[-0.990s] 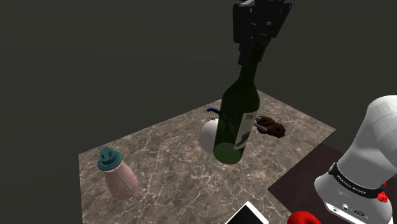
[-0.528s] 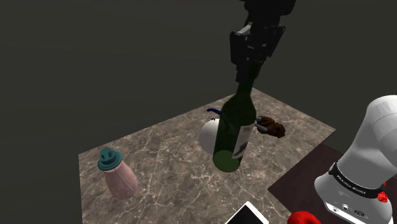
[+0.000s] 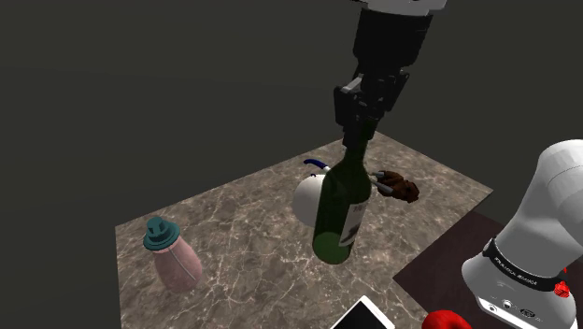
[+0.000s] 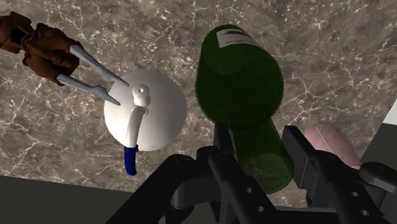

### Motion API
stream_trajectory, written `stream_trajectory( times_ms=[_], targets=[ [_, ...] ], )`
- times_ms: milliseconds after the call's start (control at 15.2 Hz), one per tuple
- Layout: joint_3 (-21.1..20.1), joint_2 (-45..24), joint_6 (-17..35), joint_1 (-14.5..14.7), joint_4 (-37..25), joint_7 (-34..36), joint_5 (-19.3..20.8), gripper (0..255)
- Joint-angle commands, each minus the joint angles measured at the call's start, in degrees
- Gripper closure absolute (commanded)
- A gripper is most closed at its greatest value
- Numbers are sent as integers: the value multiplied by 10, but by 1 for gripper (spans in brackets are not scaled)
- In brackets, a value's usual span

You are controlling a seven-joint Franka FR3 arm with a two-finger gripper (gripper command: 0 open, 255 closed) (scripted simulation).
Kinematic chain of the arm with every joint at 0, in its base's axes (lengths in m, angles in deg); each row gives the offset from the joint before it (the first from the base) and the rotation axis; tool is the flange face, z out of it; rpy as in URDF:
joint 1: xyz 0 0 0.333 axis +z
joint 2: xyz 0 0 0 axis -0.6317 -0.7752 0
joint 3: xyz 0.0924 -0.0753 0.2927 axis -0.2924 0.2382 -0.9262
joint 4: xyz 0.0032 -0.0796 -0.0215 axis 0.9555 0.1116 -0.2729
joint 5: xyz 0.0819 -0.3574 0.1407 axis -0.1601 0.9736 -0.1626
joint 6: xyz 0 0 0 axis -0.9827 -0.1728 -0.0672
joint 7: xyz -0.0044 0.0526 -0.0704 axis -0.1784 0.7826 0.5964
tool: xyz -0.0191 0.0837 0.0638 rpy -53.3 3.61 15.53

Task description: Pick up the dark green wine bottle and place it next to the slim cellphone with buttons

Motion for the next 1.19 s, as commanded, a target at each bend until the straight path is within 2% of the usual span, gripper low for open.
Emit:
stream_trajectory(
  times_ms=[0,1122],
  targets=[
    [-2,1,16,1,16,0,-2,255],
    [-21,-2,146,8,144,3,-14,255]
  ],
)
